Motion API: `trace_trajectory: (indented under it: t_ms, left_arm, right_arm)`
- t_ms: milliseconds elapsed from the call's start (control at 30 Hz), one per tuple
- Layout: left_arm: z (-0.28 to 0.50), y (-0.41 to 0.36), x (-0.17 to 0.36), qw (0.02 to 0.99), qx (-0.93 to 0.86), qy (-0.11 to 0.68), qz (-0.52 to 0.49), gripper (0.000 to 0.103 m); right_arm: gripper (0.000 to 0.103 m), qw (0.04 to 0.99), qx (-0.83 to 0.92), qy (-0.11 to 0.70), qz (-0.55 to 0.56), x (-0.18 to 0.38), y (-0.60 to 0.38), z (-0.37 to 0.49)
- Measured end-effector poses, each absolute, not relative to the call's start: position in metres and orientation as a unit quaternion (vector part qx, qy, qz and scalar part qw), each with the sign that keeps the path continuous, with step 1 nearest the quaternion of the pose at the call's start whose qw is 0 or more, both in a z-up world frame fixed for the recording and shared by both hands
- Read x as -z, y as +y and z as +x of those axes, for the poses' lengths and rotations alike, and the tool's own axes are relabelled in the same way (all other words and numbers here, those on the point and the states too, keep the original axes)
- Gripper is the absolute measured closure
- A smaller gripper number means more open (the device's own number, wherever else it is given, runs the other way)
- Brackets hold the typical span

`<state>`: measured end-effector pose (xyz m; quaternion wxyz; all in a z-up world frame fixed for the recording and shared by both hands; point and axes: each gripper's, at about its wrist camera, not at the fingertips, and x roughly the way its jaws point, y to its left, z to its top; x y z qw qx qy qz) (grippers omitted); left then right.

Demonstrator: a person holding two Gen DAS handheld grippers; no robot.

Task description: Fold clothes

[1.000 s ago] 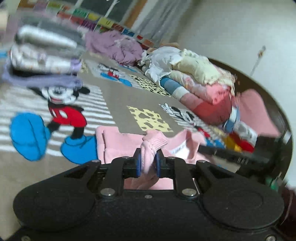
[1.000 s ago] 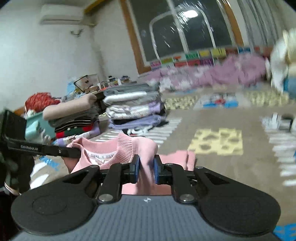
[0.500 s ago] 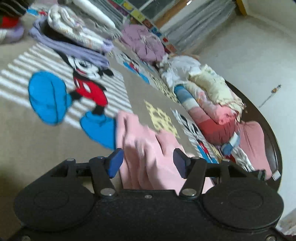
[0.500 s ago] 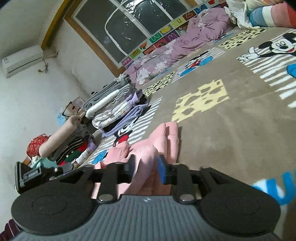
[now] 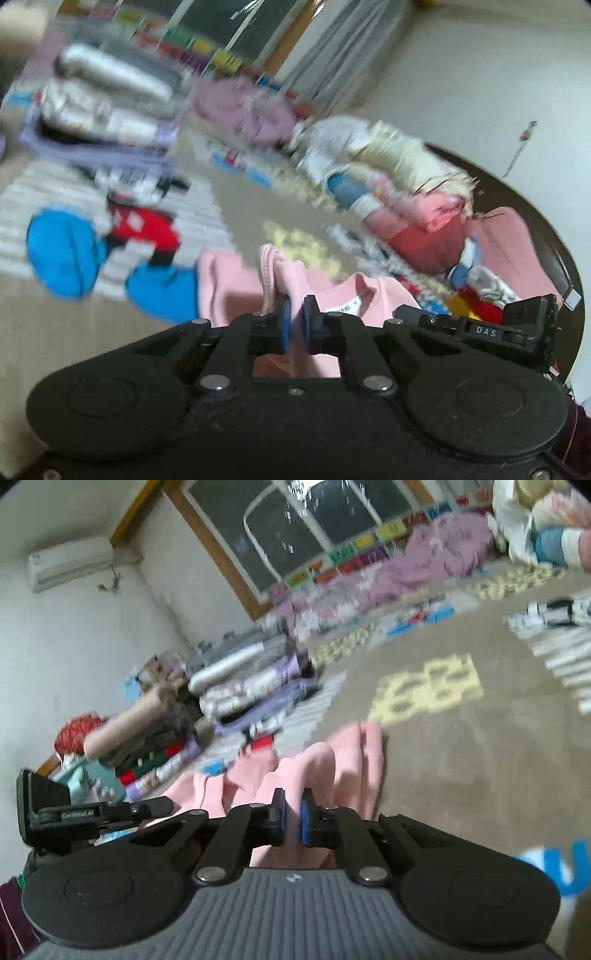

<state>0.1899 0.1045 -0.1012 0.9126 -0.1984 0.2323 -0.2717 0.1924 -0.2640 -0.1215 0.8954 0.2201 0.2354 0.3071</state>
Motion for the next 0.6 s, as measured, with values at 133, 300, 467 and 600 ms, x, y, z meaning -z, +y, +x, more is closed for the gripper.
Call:
trace_trajectory:
  t_ms: [133, 300, 467, 600]
  left_arm:
    - [0.203, 0.100, 0.093, 0.920, 0.283, 0.194, -0.189, 0.098]
    - [0.224, 0.103, 0.087, 0.922, 0.296, 0.160, -0.193, 0.098]
    - [0.248, 0.112, 0.094, 0.923, 0.283, 0.156, -0.207, 0.098]
    - [0.256, 0.113, 0.102, 0.919, 0.280, 0.176, -0.214, 0.099]
  right_arm:
    - [0.094, 0.908, -0.310, 0.189, 0.207, 0.106, -0.266, 0.198]
    - [0.095, 0.917, -0.308, 0.158, 0.199, 0.096, -0.267, 0.221]
    - [0.095, 0.912, -0.309, 0.160, 0.216, 0.101, -0.269, 0.243]
    - [0.095, 0.908, -0.314, 0.168, 0.220, 0.105, -0.264, 0.264]
